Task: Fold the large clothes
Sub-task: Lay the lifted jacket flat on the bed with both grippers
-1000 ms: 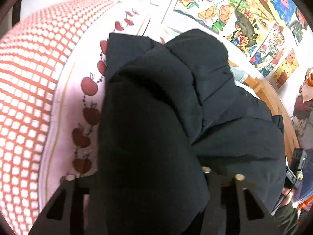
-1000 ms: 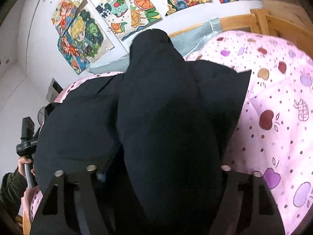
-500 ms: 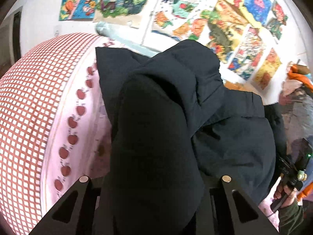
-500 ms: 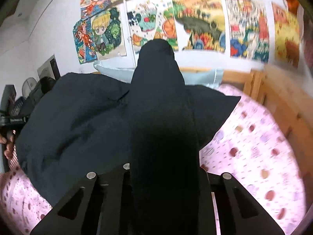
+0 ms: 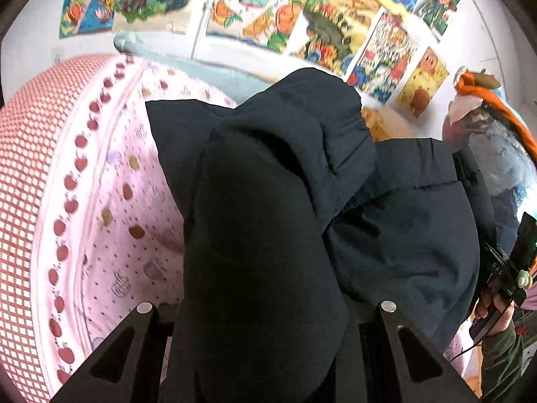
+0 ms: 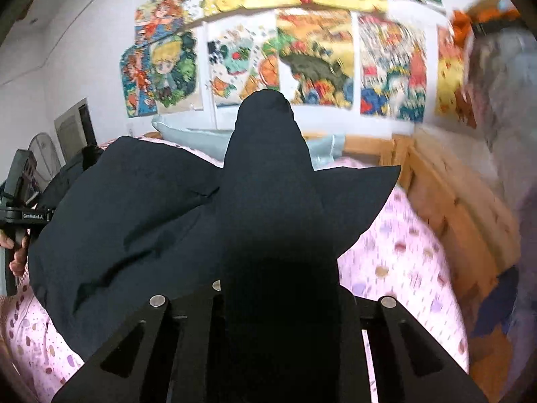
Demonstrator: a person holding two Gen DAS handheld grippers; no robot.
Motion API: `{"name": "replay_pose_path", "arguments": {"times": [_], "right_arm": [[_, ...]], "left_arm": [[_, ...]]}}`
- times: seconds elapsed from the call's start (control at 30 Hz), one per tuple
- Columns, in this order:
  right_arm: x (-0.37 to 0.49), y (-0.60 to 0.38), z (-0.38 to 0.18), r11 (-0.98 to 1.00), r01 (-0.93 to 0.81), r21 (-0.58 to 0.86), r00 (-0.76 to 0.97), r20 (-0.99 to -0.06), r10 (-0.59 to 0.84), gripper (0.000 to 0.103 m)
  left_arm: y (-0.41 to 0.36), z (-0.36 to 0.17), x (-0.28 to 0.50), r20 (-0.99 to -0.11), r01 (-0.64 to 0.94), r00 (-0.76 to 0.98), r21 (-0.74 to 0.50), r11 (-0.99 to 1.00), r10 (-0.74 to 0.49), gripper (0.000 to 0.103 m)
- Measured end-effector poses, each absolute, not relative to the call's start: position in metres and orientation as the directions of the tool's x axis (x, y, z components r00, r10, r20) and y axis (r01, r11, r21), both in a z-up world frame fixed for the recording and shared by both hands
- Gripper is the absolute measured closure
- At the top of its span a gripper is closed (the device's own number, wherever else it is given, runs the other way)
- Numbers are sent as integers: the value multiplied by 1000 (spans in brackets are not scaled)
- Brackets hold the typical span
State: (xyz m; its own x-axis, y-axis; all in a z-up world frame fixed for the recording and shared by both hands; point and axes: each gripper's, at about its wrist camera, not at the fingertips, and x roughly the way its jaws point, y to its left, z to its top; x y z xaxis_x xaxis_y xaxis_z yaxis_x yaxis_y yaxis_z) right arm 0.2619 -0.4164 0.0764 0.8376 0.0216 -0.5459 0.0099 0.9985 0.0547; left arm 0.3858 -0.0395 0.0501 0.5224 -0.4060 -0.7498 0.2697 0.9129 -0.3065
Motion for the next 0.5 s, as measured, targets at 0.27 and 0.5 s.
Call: {"name": "replay_pose_path", "arguments": {"times": [0.27,0.5], "right_arm": [[291,-448,4,967,187,175,730,-683,-17,47],[274,-434,6,966,234,108,749,-654,-109,10]], "left_arm": [[-44,13,401,-825,199,474,-241,950,-308,59],[-42,20,382,-834,84,529,-136,987,-160,27]]}}
